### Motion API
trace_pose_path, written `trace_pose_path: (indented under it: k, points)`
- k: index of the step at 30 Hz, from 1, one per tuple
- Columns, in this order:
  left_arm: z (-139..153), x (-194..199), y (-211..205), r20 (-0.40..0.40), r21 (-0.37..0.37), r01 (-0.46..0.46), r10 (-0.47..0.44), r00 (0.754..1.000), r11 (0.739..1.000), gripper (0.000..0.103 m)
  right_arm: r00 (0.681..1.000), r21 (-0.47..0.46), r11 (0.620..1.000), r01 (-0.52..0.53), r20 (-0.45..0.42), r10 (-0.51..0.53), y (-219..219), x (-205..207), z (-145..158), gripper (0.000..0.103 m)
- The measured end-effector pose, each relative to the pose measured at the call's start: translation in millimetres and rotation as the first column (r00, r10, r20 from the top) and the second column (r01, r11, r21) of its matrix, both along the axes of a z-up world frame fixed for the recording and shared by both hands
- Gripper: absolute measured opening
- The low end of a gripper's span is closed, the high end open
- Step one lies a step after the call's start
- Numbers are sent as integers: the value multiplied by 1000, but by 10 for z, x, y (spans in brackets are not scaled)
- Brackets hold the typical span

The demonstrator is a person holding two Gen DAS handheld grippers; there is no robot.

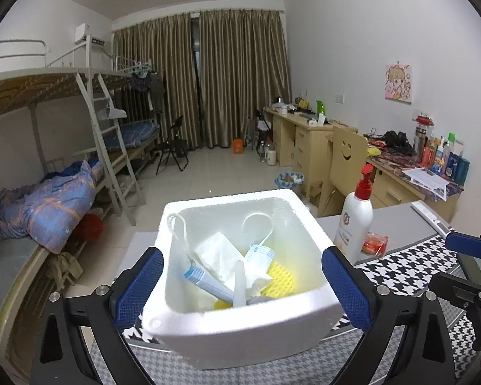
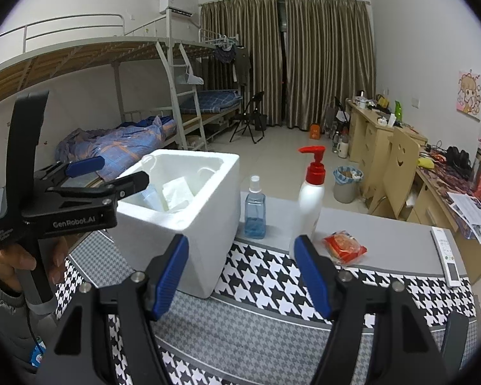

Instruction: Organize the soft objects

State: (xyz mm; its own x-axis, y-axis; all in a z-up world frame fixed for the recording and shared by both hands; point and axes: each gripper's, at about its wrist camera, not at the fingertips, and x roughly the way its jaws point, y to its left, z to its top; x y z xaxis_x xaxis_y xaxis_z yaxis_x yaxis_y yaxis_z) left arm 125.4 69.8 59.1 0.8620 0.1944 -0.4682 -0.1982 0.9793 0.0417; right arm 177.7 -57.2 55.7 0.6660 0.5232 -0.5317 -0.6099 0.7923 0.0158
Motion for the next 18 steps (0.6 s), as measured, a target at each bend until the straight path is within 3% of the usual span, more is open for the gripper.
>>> trace_pose_path:
  k: [10, 18]
  points:
    - [110, -321, -82, 44, 6, 8, -8, 999, 1000, 102, 1000, 20, 1000, -9, 28, 8, -26, -219, 79, 73]
    - [218, -630, -185, 81, 19, 22, -24, 996, 1000, 102, 998, 44, 999, -10, 68, 7, -94, -445, 158, 79]
